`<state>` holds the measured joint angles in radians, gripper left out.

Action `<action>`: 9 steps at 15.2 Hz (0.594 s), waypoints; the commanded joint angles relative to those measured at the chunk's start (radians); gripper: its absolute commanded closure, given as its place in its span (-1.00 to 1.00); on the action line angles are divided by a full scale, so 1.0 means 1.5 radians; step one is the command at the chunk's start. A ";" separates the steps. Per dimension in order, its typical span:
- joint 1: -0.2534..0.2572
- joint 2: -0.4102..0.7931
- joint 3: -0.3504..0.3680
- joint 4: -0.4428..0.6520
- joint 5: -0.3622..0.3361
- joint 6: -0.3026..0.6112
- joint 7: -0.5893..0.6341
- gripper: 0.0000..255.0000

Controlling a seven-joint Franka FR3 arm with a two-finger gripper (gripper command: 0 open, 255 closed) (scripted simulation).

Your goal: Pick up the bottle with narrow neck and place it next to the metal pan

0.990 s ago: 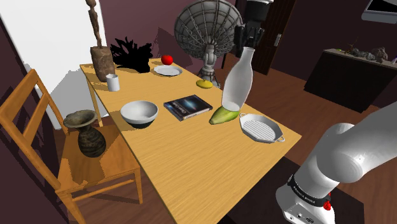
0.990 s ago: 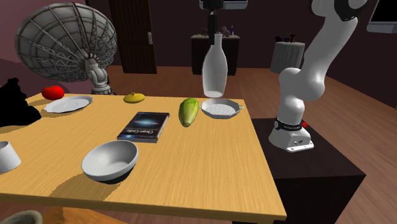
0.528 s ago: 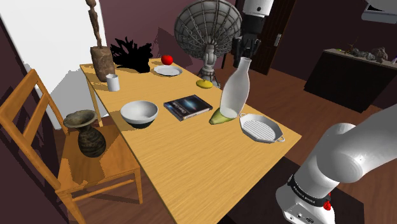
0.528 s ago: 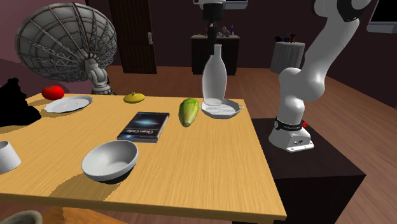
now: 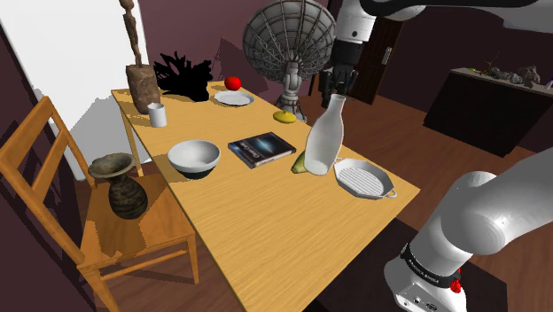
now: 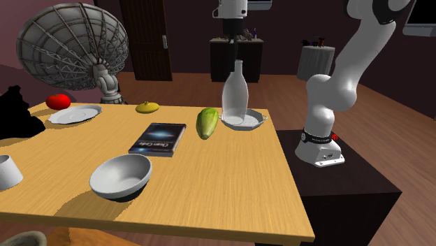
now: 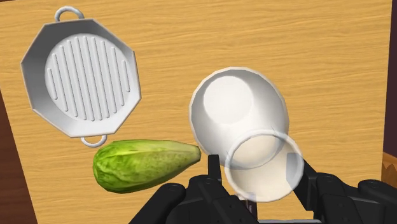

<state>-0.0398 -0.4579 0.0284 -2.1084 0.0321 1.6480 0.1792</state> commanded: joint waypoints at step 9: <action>0.001 -0.009 0.001 -0.098 0.001 0.090 -0.001 1.00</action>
<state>-0.0395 -0.4704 0.0290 -2.2432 0.0334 1.7701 0.1755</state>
